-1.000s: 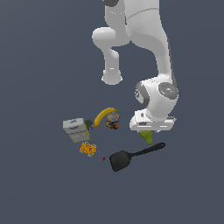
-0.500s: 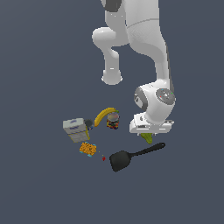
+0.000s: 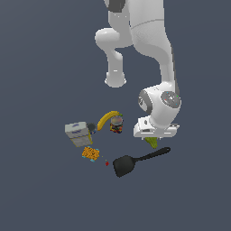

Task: Pick up a designated object from a clutter of objects.

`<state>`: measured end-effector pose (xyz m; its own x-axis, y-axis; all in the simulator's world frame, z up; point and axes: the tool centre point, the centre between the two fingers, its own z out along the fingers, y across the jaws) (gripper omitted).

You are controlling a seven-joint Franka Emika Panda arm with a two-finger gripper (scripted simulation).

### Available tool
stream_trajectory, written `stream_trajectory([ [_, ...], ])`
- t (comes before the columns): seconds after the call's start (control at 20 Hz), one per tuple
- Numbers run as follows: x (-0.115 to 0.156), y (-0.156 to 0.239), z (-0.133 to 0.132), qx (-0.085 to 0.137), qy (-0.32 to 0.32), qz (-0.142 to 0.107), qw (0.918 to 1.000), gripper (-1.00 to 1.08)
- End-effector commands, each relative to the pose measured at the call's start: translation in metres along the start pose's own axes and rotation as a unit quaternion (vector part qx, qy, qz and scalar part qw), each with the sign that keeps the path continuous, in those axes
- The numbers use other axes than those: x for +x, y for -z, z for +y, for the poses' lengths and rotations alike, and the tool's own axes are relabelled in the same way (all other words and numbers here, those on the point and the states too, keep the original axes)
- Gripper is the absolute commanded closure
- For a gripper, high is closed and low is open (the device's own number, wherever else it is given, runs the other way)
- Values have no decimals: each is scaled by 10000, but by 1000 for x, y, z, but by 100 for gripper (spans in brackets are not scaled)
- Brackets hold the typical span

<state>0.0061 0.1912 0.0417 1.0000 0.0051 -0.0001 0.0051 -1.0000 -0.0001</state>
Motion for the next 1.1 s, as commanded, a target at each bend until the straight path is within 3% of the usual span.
stream_trajectory([
  [0.0, 0, 1, 0, 1, 0, 1, 10000, 108],
  [0.5, -10, 29, 11, -3, 1, 2, 10000, 108],
  [1.05, -38, 106, 39, -3, 1, 2, 10000, 108],
])
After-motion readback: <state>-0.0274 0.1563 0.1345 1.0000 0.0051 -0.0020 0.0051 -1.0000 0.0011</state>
